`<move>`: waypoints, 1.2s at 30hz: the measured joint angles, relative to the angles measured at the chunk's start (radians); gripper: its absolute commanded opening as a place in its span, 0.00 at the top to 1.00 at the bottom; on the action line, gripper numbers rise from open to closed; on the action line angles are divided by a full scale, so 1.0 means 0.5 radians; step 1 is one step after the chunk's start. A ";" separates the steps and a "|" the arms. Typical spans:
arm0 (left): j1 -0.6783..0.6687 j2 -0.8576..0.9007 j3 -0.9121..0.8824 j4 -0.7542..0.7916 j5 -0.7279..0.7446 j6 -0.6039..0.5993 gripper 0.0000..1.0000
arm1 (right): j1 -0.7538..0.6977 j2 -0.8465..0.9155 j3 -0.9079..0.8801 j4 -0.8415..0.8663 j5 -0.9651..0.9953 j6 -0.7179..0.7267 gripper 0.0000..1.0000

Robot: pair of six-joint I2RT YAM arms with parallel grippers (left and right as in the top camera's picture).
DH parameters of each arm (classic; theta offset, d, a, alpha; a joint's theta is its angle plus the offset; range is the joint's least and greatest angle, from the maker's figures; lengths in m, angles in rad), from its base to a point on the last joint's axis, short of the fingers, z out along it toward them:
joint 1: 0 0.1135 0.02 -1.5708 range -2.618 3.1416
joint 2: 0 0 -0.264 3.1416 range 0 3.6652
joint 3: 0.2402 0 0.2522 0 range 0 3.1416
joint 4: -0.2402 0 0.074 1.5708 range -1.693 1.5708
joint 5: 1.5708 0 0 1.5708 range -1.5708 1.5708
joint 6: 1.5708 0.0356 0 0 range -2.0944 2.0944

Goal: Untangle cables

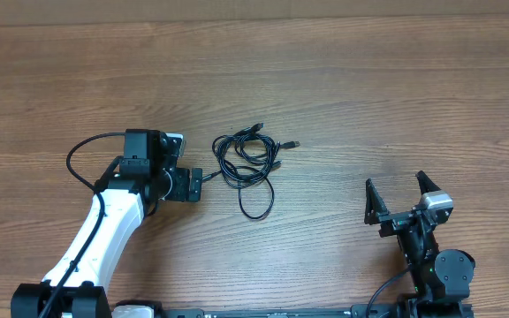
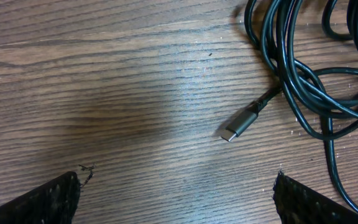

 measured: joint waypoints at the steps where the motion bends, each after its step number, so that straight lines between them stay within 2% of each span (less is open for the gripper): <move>1: 0.000 0.000 0.000 0.001 0.000 0.000 0.00 | 0.000 0.000 0.000 0.000 0.000 0.001 0.00; 36: 0.000 0.000 0.000 0.064 -0.002 0.000 0.01 | 0.000 0.000 0.000 0.001 0.000 -0.001 0.00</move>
